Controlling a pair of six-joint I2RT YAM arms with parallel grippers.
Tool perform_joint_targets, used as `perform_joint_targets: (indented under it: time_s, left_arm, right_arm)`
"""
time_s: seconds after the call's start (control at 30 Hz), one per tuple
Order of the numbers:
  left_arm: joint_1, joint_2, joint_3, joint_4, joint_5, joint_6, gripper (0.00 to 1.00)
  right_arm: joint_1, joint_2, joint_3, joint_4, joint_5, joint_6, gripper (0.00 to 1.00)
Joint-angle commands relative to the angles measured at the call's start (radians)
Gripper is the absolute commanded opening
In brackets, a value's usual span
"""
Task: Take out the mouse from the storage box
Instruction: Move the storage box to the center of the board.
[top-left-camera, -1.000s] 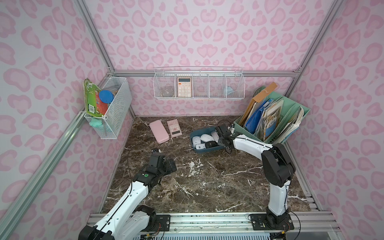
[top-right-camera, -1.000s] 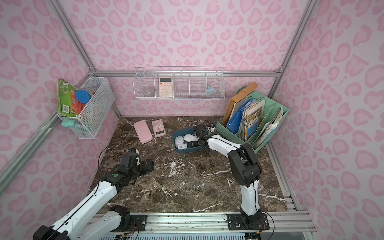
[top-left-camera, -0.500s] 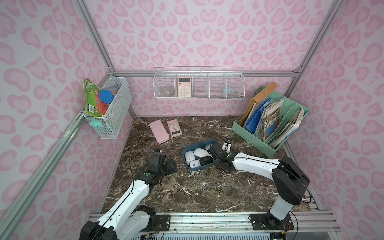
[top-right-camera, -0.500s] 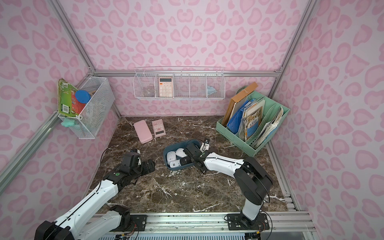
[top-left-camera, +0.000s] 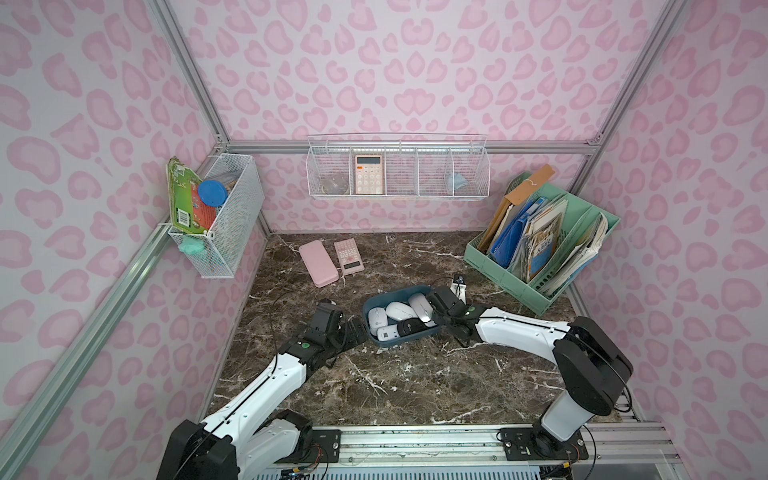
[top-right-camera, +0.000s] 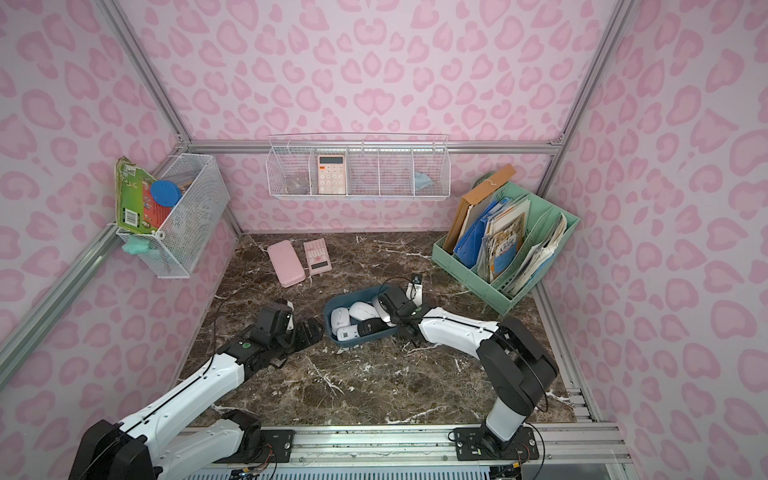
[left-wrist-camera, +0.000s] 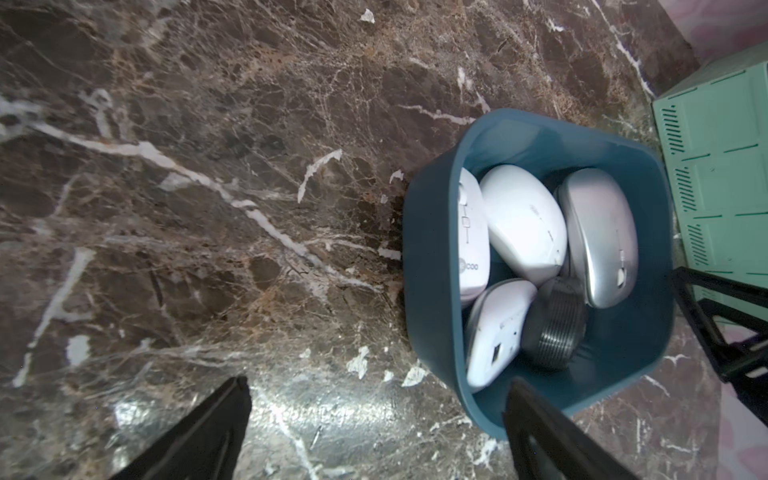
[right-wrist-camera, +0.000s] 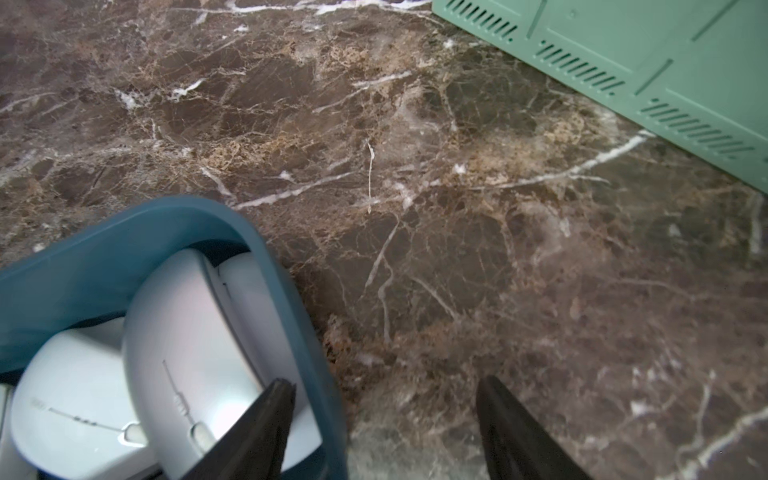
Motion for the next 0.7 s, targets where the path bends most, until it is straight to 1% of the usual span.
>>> perform_joint_targets:
  time_s: [0.0, 0.03, 0.1, 0.27, 0.37, 0.47, 0.67]
  left_arm:
    - [-0.003, 0.018, -0.003, 0.073, 0.032, -0.083, 0.99]
    - [-0.003, 0.033, -0.002, 0.09, 0.041, -0.093, 0.99]
    - [-0.003, 0.074, 0.015, 0.118, 0.068, -0.114, 0.99]
    - [-0.003, 0.219, 0.1, 0.15, 0.139, -0.122, 0.99]
    - [-0.003, 0.278, 0.129, 0.18, 0.166, -0.137, 0.99]
    - [-0.01, 0.335, 0.164, 0.192, 0.19, -0.146, 0.99]
    - [-0.065, 0.448, 0.29, 0.143, 0.183, -0.114, 0.99]
  right_arm:
    - [-0.031, -0.017, -0.024, 0.154, -0.183, -0.181, 0.76]
    - [-0.037, -0.016, -0.026, 0.157, -0.178, -0.176, 0.78]
    - [-0.052, -0.001, -0.022, 0.158, -0.209, -0.17, 0.78]
    - [-0.073, -0.008, -0.064, 0.249, -0.345, -0.186, 0.79]
    - [-0.091, -0.004, -0.079, 0.257, -0.397, -0.189, 0.79]
    - [-0.103, -0.031, -0.136, 0.318, -0.465, -0.196, 0.79]
    - [-0.11, -0.086, -0.231, 0.385, -0.497, -0.18, 0.78]
